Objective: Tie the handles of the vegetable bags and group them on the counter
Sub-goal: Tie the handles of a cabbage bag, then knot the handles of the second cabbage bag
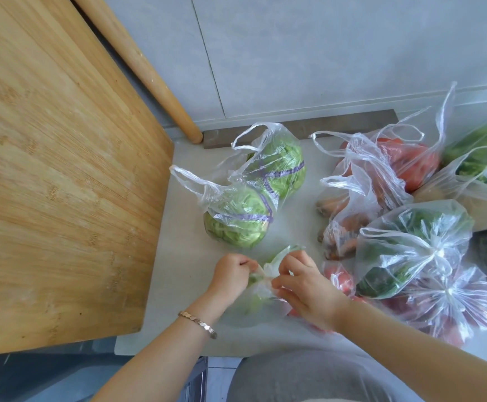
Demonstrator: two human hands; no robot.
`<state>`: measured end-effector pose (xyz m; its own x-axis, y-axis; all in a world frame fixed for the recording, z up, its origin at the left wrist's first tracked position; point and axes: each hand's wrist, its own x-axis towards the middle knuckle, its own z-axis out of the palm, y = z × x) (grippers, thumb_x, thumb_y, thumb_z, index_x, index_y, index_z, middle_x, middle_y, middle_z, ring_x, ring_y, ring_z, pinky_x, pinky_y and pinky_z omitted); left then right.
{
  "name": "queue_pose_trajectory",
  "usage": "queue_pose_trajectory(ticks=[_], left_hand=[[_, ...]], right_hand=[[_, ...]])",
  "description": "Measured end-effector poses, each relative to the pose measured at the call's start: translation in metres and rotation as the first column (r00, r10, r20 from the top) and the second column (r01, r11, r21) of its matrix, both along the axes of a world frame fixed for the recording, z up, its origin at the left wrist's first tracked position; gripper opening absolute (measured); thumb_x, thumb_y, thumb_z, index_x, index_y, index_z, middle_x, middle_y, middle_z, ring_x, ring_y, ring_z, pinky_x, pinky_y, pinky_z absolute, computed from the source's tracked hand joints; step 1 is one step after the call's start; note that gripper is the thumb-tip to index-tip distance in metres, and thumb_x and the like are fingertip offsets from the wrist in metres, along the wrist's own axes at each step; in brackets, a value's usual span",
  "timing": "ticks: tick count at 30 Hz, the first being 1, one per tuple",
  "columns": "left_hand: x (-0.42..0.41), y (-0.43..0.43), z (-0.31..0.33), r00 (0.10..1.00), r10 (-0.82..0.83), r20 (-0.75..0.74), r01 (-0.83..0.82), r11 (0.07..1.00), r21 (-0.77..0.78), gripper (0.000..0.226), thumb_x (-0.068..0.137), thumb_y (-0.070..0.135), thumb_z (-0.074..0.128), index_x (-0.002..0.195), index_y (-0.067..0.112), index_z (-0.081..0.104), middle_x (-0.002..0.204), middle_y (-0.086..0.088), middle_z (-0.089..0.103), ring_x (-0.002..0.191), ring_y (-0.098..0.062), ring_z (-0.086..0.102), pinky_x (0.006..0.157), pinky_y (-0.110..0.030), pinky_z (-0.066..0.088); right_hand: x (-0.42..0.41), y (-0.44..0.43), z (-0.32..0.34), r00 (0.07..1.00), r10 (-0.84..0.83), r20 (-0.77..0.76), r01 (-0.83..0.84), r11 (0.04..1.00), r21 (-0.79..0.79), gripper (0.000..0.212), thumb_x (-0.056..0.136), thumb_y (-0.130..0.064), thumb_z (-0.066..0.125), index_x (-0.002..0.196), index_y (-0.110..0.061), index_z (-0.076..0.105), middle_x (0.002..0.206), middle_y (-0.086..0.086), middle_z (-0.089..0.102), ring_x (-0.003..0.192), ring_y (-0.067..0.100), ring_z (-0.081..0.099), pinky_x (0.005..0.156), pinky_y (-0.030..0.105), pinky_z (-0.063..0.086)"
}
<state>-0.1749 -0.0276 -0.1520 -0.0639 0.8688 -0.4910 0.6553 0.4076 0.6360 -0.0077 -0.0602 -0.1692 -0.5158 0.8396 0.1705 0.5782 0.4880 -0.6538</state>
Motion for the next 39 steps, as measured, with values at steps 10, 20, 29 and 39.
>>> queue_pose_trajectory(ticks=[10, 20, 29, 39], left_hand=[[-0.012, 0.035, 0.052, 0.932, 0.364, 0.004, -0.327, 0.832, 0.449, 0.061, 0.081, 0.019, 0.067, 0.127, -0.003, 0.034, 0.122, -0.011, 0.039, 0.123, -0.028, 0.033, 0.099, -0.023, 0.024], [-0.008, 0.073, 0.065, 0.966, 0.223, 0.132, -0.258, 0.865, 0.431, 0.055, 0.084, 0.038, 0.059, 0.126, 0.008, 0.040, 0.122, -0.005, 0.048, 0.121, -0.022, 0.044, 0.099, -0.029, 0.038], [-0.023, 0.082, 0.070, 0.755, 0.447, 0.480, -0.631, 0.697, 0.342, 0.039, 0.099, 0.021, 0.031, 0.063, 0.015, 0.043, 0.058, -0.003, 0.046, 0.057, -0.013, 0.046, 0.060, -0.024, 0.036], [-0.035, 0.089, 0.064, 0.726, 0.402, 0.558, -0.607, 0.757, 0.244, 0.043, 0.100, 0.016, 0.031, 0.057, 0.012, 0.032, 0.044, 0.005, 0.032, 0.036, -0.007, 0.029, 0.038, -0.017, 0.026]], right_hand=[[0.004, 0.083, 0.067, 0.965, -0.263, -0.009, 0.249, 0.924, -0.289, 0.027, 0.084, -0.002, 0.057, 0.107, -0.012, 0.064, 0.096, 0.000, 0.055, 0.087, 0.009, 0.053, 0.089, 0.022, 0.044], [-0.045, 0.218, 0.102, 0.841, -0.191, 0.506, 0.205, 0.978, 0.028, 0.046, 0.091, -0.033, 0.048, 0.134, -0.019, 0.040, 0.150, 0.005, 0.020, 0.140, 0.024, 0.012, 0.112, 0.040, 0.016], [-0.014, 0.192, 0.111, 0.878, -0.460, 0.133, 0.477, 0.866, -0.154, 0.051, 0.099, -0.034, 0.018, 0.054, -0.013, 0.026, 0.050, 0.003, 0.035, 0.051, 0.022, 0.036, 0.059, 0.032, 0.028], [-0.005, 0.137, 0.103, 0.769, -0.606, -0.204, 0.425, 0.723, -0.545, 0.051, 0.098, -0.032, 0.028, 0.049, -0.022, 0.018, 0.037, -0.010, 0.017, 0.040, 0.009, 0.015, 0.042, 0.023, 0.015]])
